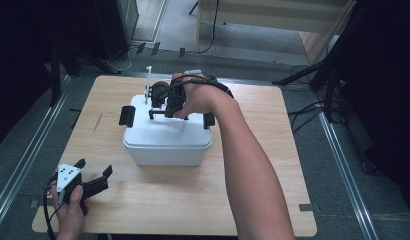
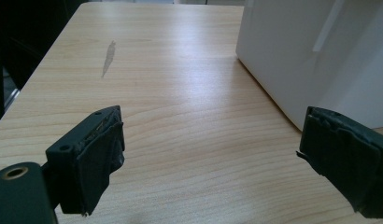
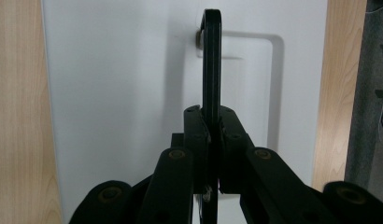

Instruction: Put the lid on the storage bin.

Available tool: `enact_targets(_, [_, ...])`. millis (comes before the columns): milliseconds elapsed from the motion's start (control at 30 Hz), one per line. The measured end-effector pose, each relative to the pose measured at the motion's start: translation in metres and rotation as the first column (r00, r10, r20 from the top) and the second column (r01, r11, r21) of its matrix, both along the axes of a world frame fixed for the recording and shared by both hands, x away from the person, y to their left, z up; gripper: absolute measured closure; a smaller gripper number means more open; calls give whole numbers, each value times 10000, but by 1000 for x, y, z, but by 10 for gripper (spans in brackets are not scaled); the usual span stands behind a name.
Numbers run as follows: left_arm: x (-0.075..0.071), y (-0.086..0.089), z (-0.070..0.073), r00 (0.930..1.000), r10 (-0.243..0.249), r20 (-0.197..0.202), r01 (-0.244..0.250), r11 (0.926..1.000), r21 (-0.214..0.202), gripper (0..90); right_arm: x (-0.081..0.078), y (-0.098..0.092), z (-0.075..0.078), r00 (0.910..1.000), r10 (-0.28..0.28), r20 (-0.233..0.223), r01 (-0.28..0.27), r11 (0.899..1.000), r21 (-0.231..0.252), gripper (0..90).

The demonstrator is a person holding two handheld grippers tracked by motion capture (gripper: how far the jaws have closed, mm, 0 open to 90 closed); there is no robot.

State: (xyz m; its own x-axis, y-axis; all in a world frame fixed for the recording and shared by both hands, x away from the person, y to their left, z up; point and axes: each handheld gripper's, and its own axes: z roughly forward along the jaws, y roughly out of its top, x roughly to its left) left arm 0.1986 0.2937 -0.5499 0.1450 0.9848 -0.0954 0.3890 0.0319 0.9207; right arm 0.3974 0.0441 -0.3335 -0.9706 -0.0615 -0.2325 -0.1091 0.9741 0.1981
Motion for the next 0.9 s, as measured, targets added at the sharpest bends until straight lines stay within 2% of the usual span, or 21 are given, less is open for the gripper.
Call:
enact_targets(167, [0,0,0,10000,-9,0,9,10000,-3,71,2,4,-3,10000,71,-39,-71,9999,76,852])
enact_targets(533, [0,0,0,10000,-24,1,24,10000,-3,71,3,8,-10,9999,122,-68,-124,9998,-174,852])
enact_targets(900, [0,0,0,10000,-24,-9,24,10000,2,71,2,9,-15,9999,-17,-100,16,9999,-128,852])
